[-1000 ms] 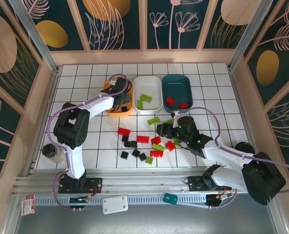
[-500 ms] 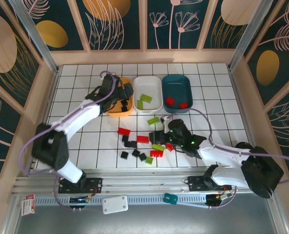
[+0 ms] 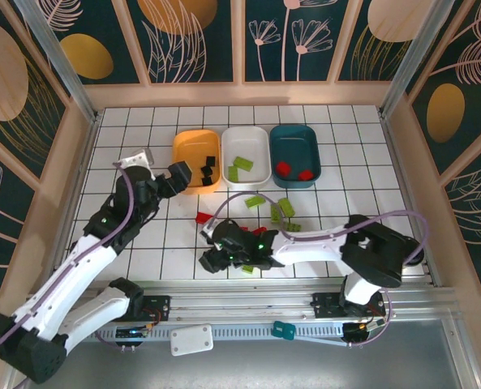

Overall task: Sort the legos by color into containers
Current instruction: Pick up the lego from the bottom-center of the table, then place the lego in the container.

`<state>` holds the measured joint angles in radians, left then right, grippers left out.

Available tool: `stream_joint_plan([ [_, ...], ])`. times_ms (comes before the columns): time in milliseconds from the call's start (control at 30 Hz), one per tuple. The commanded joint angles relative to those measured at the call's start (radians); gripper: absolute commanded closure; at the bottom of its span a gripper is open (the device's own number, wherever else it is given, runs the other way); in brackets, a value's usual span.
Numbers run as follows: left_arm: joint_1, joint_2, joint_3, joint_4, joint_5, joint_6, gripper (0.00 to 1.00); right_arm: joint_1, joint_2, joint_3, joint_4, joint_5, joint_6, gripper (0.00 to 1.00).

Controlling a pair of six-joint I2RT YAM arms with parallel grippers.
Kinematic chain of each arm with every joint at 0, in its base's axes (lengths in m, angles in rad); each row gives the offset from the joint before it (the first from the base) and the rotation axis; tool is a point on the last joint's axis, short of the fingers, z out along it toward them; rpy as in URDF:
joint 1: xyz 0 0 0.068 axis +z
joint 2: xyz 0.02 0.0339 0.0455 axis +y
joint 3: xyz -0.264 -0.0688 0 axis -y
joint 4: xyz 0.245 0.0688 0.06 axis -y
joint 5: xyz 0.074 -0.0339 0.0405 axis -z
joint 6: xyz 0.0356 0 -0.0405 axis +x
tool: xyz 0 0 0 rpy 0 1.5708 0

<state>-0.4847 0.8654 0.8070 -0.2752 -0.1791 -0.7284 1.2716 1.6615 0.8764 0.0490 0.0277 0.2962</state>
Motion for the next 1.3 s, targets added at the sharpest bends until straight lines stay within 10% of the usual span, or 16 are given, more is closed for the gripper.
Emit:
stream_joint_plan([
  [0, 0.000, -0.058, -0.014, -0.066, -0.039, -0.019, 0.01, 0.013, 0.062, 0.068, -0.068, 0.054, -0.062, 0.35],
  [500, 0.000, -0.073, -0.020, -0.094, -0.036, -0.017, 0.02, 0.048, 0.222, 0.168, -0.142, 0.120, -0.132, 0.42],
  [800, 0.000, -0.058, -0.032, -0.094, -0.037, -0.018, 0.01, 0.033, 0.089, 0.082, -0.010, 0.071, -0.121, 0.75],
  [1067, 0.000, -0.096, -0.081, -0.086, -0.040, -0.036, 0.01, -0.185, -0.129, 0.002, 0.179, -0.074, -0.059, 0.79],
  [1267, 0.000, -0.094, -0.165, -0.053, 0.020, -0.078, 0.01, -0.376, 0.048, 0.216, 0.185, -0.168, -0.045, 0.79],
])
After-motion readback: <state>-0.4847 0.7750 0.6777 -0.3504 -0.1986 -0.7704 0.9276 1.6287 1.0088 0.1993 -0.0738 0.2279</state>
